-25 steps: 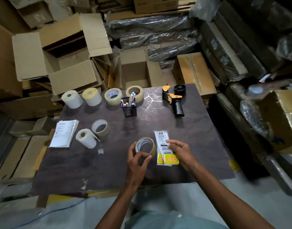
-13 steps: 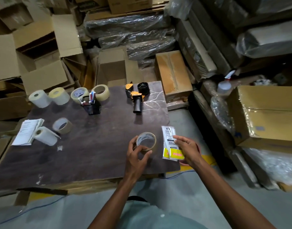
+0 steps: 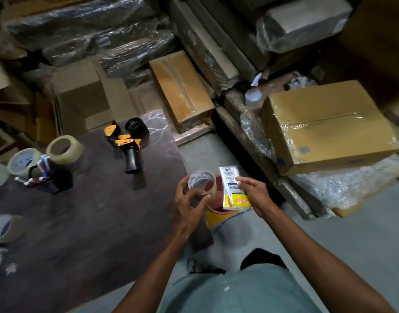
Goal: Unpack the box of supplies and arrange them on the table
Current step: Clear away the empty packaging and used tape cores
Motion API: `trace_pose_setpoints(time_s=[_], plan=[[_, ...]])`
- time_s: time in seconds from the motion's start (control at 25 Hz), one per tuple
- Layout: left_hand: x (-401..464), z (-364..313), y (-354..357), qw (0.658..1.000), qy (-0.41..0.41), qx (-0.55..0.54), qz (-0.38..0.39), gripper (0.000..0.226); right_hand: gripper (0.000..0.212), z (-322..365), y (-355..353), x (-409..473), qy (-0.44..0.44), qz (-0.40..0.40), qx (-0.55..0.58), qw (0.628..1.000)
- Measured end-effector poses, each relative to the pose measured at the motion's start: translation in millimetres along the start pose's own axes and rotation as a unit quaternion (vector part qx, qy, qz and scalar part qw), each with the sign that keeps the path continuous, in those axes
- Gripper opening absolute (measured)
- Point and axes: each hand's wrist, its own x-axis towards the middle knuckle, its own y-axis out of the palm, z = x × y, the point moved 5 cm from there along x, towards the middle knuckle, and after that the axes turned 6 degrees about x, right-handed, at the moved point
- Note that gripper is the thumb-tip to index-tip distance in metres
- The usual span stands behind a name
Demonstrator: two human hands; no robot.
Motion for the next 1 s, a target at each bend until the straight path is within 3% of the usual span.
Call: trace_pose_setpoints(time_s=[0.2,0.48,0.68,0.8,0.88,1.0], plan=[[34,-13,53,0.999,-0.031,0.002,0.033,0.015,0.024,2,-60,36,0.023,-0.05,-0.016,0.998],[67,17,126,0.982,-0.184,0.031,0.037,0.017,0.024,-7,-91,107,0.081,-0.047,-0.063,0.994],[75,65,176,0.951,-0.303,0.047,0.031,0.02,0.024,-38,-86,162,0.116,-0.005,-0.117,0.986],[66,119,208,0.913,-0.407,0.036,0.003,0.024,0.026,-75,-84,197,0.128,-0.005,-0.154,0.98],[62,158,229,0.901,-0.431,0.042,-0.027,0.032,0.025,-108,-89,227,0.137,-0.008,-0.177,0.975],[49,221,264,0.886,-0.462,0.024,-0.035,0.027,0.025,-155,-94,264,0.169,-0.025,-0.17,0.97]])
